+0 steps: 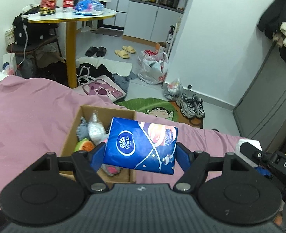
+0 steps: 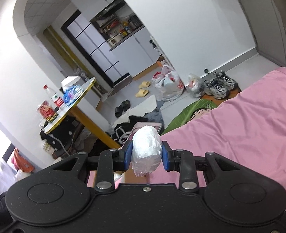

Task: Organize soft objects
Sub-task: 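Carry the tissue pack and white pouch over the box with both tools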

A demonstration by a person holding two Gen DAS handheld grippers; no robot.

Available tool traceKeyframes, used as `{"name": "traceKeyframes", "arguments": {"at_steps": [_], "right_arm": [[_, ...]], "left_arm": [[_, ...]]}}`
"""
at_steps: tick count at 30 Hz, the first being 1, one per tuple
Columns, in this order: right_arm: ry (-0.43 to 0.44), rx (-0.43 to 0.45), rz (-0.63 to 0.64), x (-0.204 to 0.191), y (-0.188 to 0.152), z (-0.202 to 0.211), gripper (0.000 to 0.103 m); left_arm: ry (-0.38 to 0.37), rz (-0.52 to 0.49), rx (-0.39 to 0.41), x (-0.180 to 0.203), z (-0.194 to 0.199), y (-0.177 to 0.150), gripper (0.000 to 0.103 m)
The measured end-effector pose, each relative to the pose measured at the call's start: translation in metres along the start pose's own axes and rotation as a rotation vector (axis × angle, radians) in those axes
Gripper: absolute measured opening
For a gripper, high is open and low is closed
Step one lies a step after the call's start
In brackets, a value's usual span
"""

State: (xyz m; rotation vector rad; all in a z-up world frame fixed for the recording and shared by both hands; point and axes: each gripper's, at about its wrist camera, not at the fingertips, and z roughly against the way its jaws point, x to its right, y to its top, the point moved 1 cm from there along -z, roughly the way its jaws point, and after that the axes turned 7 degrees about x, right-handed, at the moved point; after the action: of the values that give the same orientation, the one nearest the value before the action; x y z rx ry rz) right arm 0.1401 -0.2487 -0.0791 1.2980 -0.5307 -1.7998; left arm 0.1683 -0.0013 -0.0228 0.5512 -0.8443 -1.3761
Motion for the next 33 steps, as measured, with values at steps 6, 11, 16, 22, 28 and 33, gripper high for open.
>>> {"name": "traceKeyframes", "arguments": {"at_steps": [6,11,16,22,28,33], "right_arm": [[0.02,-0.016,0.044,-0.023,-0.005,0.007,0.031],[0.033,-0.024,0.088,-0.041,-0.011,0.008,0.031],[0.028,-0.034,0.139,-0.054,-0.021,0.002,0.031],[0.04,-0.044,0.173,-0.065,-0.031,-0.006,0.031],[0.05,-0.06,0.203,-0.075,-0.042,-0.017,0.031],[0.048,-0.067,0.236,-0.083,-0.047,-0.023,0.031]], "left_arm": [[0.011,0.03,0.015,-0.023,0.011,0.001,0.074],[0.017,0.043,0.024,-0.038,0.017,0.0,0.074],[0.022,0.061,0.027,-0.055,0.018,-0.002,0.074],[0.038,0.067,0.019,-0.075,0.012,-0.004,0.074],[0.05,0.087,0.005,-0.087,0.001,-0.009,0.074],[0.05,0.072,0.005,-0.09,-0.013,-0.013,0.074]]}}
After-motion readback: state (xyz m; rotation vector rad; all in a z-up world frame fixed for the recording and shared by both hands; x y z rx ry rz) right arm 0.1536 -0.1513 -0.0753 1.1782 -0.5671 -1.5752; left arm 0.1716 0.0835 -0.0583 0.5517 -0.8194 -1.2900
